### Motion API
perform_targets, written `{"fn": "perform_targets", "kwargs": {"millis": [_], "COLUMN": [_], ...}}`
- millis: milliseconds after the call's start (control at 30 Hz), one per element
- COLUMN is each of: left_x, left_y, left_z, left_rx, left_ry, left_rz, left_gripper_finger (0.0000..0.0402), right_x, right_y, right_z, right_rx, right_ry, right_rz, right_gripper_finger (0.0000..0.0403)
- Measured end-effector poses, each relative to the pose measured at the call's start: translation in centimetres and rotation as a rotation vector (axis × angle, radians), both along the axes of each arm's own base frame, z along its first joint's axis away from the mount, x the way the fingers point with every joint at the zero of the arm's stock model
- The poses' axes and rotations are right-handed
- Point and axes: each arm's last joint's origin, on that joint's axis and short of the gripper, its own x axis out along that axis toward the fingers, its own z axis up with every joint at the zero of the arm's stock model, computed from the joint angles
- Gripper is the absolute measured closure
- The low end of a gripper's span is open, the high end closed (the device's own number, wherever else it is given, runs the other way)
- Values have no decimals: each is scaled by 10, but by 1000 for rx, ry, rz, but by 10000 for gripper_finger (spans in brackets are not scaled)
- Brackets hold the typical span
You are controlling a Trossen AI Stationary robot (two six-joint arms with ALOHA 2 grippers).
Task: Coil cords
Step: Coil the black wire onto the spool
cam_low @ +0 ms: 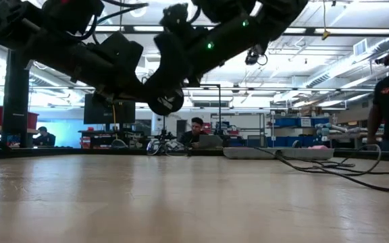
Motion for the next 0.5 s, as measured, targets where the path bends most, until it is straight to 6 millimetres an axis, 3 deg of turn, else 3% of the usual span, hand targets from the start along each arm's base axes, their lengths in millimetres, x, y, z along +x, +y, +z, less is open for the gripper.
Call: {"fn": "perform_targets", "kwargs": {"millis": [500], "left_x": [1], "left_y": [-2], "left_z": [-2], "left_rx": [-42], "left_ry": [19], "left_rz": [-85], "left_gripper_finger": [402], "right_x": [-29], "right_y": [-14], "right_z": [44], "right_rx": [9], "right_ry": [87], "right_rz": [2], "right_gripper_finger": [403]}}
